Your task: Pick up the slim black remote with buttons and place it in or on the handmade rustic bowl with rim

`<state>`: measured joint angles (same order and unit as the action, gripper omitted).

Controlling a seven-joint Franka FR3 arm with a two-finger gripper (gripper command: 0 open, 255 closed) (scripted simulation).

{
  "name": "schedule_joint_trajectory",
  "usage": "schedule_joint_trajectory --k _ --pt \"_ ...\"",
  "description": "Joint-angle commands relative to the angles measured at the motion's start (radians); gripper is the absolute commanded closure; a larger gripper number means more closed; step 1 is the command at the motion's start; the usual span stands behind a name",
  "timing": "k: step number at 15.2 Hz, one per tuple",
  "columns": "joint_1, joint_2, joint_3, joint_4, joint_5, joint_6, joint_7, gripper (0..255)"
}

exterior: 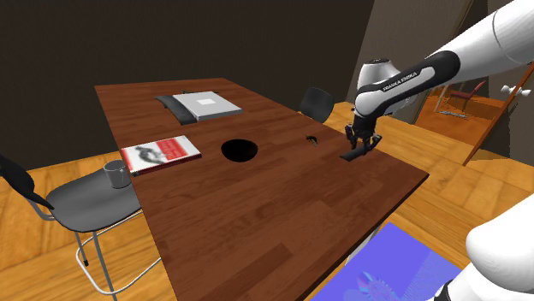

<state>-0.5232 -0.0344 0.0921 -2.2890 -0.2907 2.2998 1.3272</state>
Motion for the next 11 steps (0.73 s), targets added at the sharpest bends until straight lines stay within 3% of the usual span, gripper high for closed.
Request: schedule_joint_trajectory --k 1,11 --pt "0.001 -0.014 0.000 0.014 0.009 -0.028 -0.011 255" --pt "0.005 -0.073 0.001 0.080 0.040 -0.148 -0.051 255"
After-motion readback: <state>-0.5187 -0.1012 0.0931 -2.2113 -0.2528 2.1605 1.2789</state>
